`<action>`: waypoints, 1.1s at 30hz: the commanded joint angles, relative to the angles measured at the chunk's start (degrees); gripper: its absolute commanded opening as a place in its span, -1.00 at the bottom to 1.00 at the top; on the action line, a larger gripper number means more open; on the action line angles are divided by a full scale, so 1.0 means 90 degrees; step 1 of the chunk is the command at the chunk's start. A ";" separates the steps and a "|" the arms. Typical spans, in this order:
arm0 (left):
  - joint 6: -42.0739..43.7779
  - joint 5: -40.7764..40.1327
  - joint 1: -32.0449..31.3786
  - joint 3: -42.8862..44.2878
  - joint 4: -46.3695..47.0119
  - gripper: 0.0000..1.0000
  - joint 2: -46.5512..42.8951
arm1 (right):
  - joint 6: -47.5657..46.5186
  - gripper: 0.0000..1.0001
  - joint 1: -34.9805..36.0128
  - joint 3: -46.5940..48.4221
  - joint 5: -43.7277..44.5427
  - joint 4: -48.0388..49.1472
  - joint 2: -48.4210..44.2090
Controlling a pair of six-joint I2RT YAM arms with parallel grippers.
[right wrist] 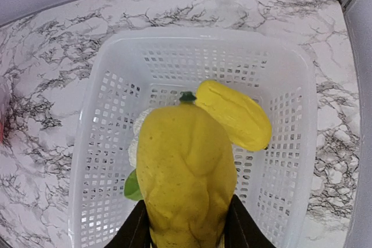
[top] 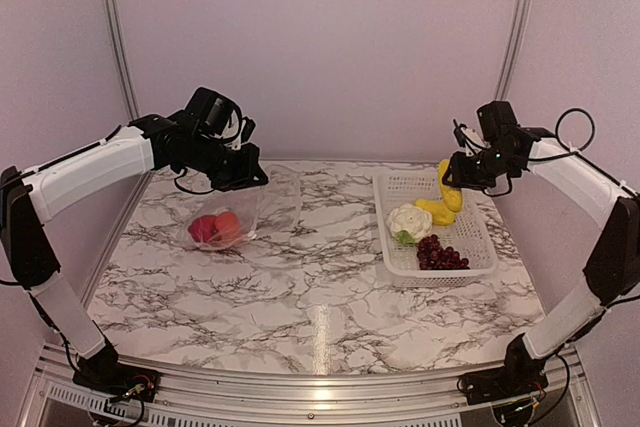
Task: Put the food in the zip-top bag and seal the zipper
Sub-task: Place the fake fruit in the zipper food storage bag.
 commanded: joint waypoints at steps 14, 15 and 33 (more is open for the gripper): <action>-0.0620 0.0302 -0.0165 0.0485 0.0082 -1.00 0.0134 | 0.1398 -1.00 0.2155 0.0275 -0.2232 0.3618 -0.0429; -0.0645 0.0307 -0.0178 0.0539 0.0057 -1.00 0.0153 | 0.1478 -1.00 0.2301 0.0309 -0.2284 0.3755 -0.0357; -0.0863 0.0416 -0.0249 0.1152 -0.0285 -1.00 0.0017 | 0.1695 -0.93 0.3799 0.1150 -0.2261 0.4787 0.1096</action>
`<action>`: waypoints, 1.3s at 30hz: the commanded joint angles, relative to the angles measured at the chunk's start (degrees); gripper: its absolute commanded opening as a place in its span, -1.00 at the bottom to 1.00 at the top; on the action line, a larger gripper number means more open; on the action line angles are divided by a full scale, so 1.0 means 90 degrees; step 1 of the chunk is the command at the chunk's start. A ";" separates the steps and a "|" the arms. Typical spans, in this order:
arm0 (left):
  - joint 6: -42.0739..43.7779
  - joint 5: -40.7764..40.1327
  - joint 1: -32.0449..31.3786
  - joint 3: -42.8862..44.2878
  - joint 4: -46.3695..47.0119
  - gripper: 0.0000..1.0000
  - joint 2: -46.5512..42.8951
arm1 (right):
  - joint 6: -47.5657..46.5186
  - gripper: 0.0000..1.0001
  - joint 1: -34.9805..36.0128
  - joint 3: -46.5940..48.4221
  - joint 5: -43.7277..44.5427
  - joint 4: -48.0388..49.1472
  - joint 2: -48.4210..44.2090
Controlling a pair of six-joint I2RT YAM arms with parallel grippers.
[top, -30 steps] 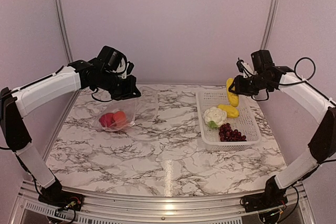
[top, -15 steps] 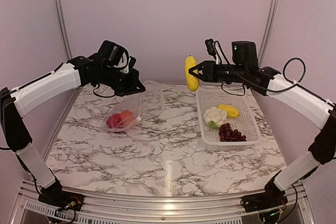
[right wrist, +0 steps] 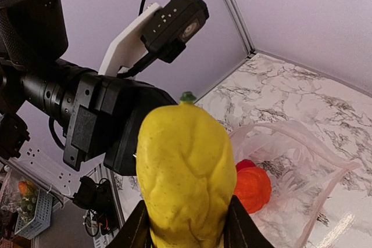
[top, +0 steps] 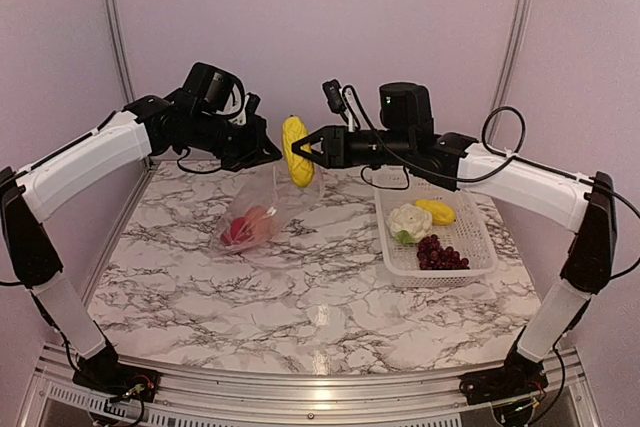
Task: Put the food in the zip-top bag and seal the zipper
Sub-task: Place the fake fruit in the zipper food storage bag, then adjust the zipper food storage bag at the center of the board.
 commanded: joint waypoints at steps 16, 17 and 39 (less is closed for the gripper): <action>0.0120 -0.0046 -0.0021 0.0109 -0.0438 -1.00 -0.0279 | -0.0039 0.21 0.0305 0.0357 0.0742 -0.0171 0.0421; 0.0114 -0.0051 -0.0021 0.0123 -0.0433 -1.00 -0.0261 | -0.0094 0.28 0.0328 0.0415 0.0799 -0.0277 0.0421; 0.0197 -0.0131 -0.0011 -0.0067 -0.0337 -1.00 -0.0187 | -0.0040 0.18 0.0337 0.0162 0.2415 -0.2668 -0.0057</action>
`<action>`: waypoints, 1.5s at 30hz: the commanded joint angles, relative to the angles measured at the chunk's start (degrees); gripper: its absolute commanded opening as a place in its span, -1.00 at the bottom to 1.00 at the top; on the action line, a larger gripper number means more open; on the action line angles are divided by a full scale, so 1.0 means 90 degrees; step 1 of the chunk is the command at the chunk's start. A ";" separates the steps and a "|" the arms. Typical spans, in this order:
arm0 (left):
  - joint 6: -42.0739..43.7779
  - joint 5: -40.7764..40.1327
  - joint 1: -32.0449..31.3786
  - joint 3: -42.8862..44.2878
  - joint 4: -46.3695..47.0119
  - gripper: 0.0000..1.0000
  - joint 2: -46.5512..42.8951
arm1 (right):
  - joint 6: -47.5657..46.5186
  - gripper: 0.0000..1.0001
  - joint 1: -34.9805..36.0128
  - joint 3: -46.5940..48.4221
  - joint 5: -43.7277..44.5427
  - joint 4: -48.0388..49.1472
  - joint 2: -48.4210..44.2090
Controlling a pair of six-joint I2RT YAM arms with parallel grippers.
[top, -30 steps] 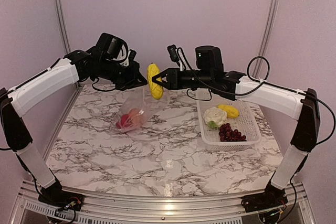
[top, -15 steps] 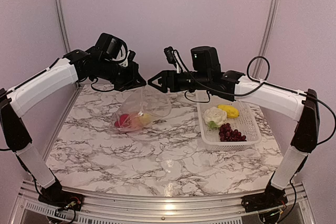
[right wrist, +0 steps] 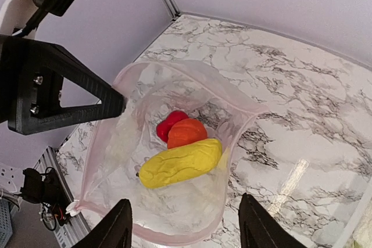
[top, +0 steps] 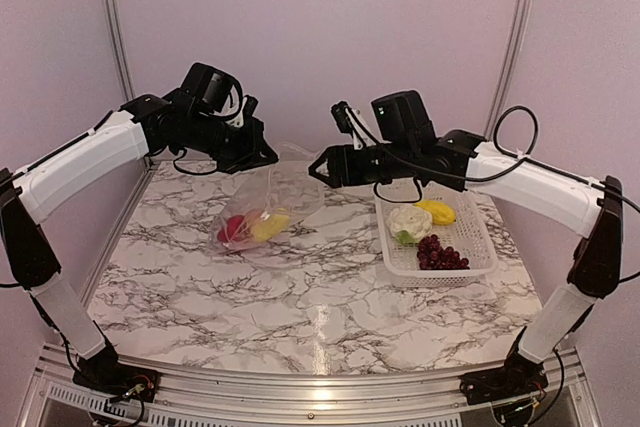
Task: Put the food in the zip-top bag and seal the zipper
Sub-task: Adjust the zipper food storage bag at the center of the board.
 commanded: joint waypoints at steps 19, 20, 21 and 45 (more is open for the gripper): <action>0.1016 -0.0246 -0.0011 -0.0004 -0.0880 -1.00 0.0044 | 0.0873 -1.00 0.0036 0.2296 -0.0972 -0.1493 0.1298; 0.1111 -0.0301 -0.0011 0.0160 -0.1027 -1.00 0.0071 | 0.0891 -1.00 0.0022 0.2307 -0.1024 -0.1511 0.1371; 0.1203 -0.0427 -0.0011 0.0383 -0.1179 -1.00 0.0067 | 0.0905 -1.00 0.0013 0.2335 -0.1144 -0.1520 0.1443; 0.1239 -0.1260 -0.0011 0.0303 -0.1045 -1.00 -0.0261 | 0.0823 -0.16 -0.0297 0.2706 -0.1406 -0.1745 0.1243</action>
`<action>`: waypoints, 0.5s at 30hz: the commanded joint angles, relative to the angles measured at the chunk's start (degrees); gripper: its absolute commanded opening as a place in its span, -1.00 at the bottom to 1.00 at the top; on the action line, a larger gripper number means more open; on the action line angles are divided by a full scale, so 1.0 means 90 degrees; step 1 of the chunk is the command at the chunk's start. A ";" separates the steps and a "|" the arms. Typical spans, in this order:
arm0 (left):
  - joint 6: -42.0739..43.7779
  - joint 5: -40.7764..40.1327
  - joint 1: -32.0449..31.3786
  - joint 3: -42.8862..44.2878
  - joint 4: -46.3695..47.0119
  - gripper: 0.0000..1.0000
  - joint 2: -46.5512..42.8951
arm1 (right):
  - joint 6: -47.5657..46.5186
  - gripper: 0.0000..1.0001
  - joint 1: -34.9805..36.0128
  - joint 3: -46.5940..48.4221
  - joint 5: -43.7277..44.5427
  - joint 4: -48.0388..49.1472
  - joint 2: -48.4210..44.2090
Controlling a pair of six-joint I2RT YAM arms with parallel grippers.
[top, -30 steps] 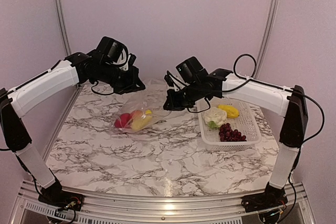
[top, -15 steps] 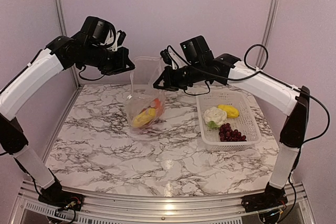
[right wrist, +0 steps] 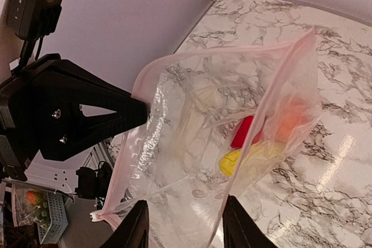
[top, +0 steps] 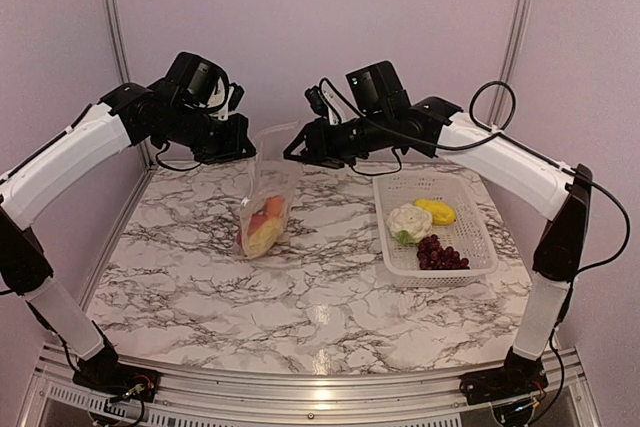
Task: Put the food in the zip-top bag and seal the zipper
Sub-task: Adjust the zipper food storage bag at the center of the board.
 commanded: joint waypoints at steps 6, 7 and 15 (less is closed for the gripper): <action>0.0077 -0.0143 -0.0011 -0.0065 0.0020 -1.00 0.0107 | -0.0358 0.04 -0.1058 -0.0488 0.0335 -0.0507 -0.1090; 0.0078 -0.0151 -0.0011 -0.0064 0.0031 -1.00 0.0105 | -0.0402 0.06 -0.1217 -0.0632 0.0479 -0.0579 -0.1215; 0.0051 -0.0108 -0.0011 -0.0199 0.0143 -1.00 0.0048 | -0.0478 0.08 -0.2902 -0.2084 0.1207 -0.0815 -0.1905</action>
